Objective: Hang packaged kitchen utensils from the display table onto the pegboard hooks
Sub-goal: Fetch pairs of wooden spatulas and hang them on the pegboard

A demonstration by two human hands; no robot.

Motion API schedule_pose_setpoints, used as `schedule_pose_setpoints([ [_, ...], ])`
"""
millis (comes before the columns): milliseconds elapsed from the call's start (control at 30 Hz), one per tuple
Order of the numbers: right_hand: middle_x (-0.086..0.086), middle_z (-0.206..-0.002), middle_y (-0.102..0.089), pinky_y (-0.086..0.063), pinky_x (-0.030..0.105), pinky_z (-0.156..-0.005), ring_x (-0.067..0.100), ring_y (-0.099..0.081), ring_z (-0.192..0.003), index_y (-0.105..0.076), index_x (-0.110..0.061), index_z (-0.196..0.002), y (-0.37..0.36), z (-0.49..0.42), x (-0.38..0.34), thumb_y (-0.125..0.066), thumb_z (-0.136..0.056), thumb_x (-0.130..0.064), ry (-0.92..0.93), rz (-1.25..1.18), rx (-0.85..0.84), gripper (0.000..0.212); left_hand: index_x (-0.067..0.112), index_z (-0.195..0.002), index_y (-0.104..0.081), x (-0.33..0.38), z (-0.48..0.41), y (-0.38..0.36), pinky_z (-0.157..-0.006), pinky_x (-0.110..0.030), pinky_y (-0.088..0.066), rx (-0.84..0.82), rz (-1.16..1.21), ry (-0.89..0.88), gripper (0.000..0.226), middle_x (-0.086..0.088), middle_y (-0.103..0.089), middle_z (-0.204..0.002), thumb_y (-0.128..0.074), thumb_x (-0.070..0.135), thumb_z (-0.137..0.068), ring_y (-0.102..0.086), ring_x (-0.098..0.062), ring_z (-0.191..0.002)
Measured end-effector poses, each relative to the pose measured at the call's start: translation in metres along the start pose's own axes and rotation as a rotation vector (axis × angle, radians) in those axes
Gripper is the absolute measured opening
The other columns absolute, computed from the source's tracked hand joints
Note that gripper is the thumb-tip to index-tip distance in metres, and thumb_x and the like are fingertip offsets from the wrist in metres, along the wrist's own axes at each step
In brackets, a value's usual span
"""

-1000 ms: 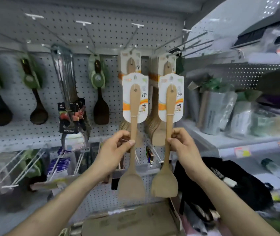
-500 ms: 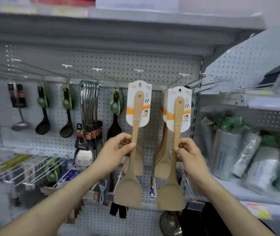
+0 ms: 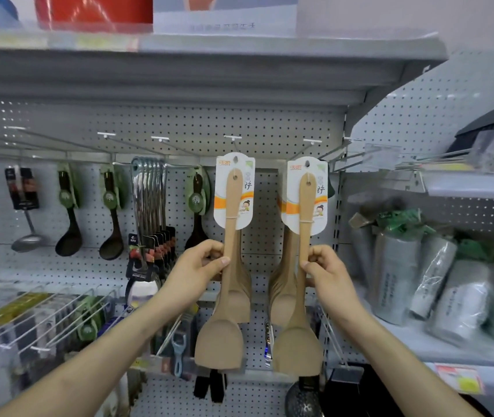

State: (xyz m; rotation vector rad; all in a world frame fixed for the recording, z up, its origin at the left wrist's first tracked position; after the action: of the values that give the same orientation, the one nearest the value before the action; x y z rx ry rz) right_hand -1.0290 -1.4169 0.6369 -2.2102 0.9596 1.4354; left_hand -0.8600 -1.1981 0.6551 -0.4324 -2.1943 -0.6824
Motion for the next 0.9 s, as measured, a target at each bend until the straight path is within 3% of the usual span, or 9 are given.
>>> schedule_pose_setpoints([
  [100, 0.003, -0.088, -0.071, -0.060, 0.058, -0.091, 0.020, -0.069, -0.083, -0.063, -0.013, -0.107, 0.000, -0.001, 0.000, -0.056, -0.106, -0.006, -0.019, 0.001, 0.005, 0.010, 0.036, -0.095, -0.076, -0.004, -0.004, 0.000, -0.087, -0.043, -0.064, 0.013, 0.033, 0.011, 0.027, -0.002, -0.074, -0.092, -0.067, 0.013, -0.105, -0.074, -0.020, -0.088],
  [267, 0.026, -0.110, -0.069, -0.058, 0.063, -0.097, 0.027, -0.070, -0.090, -0.063, -0.013, -0.109, 0.001, -0.002, 0.004, -0.055, -0.106, -0.006, -0.049, 0.009, 0.011, 0.011, 0.030, -0.098, -0.077, -0.012, -0.005, -0.001, -0.088, -0.043, -0.065, 0.019, 0.056, 0.034, 0.022, -0.001, -0.075, -0.093, -0.067, 0.011, -0.105, -0.076, -0.022, -0.090],
  [600, 0.023, -0.109, -0.072, -0.060, 0.059, -0.096, 0.027, -0.071, -0.092, -0.063, -0.014, -0.110, 0.000, -0.007, 0.012, -0.056, -0.107, -0.008, -0.067, 0.034, 0.004, 0.010, 0.020, -0.104, -0.076, -0.021, -0.010, 0.001, -0.088, -0.043, -0.066, 0.037, 0.035, 0.090, 0.012, 0.004, -0.075, -0.090, -0.067, 0.011, -0.105, -0.077, -0.020, -0.089],
  [767, 0.012, -0.095, -0.069, -0.059, 0.059, -0.094, 0.023, -0.068, -0.085, -0.063, -0.014, -0.108, 0.000, -0.014, 0.017, -0.055, -0.107, -0.007, -0.088, 0.027, 0.004, 0.011, 0.021, -0.104, -0.075, -0.024, -0.018, -0.001, -0.087, -0.040, -0.064, 0.033, -0.006, 0.100, 0.011, 0.007, -0.075, -0.089, -0.067, 0.014, -0.105, -0.076, -0.022, -0.092],
  [900, 0.027, -0.109, -0.069, -0.058, 0.060, -0.099, 0.029, -0.067, -0.092, -0.062, -0.012, -0.109, -0.004, -0.025, 0.022, -0.053, -0.108, -0.007, -0.100, 0.055, -0.004, 0.010, 0.018, -0.104, -0.074, -0.029, -0.028, -0.003, -0.082, -0.035, -0.063, 0.033, 0.010, 0.128, 0.010, 0.008, -0.074, -0.086, -0.066, 0.012, -0.105, -0.076, -0.023, -0.092],
])
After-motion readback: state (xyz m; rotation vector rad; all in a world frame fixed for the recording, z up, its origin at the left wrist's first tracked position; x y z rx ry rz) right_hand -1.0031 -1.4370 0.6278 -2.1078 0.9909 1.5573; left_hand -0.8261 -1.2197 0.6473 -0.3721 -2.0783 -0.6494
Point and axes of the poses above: each hand's wrist, its own z-axis away from the middle knuckle, its own y-axis out of the back of the hand, x = y × z, the point moved 10 cm from there along -z, towards the middle knuckle
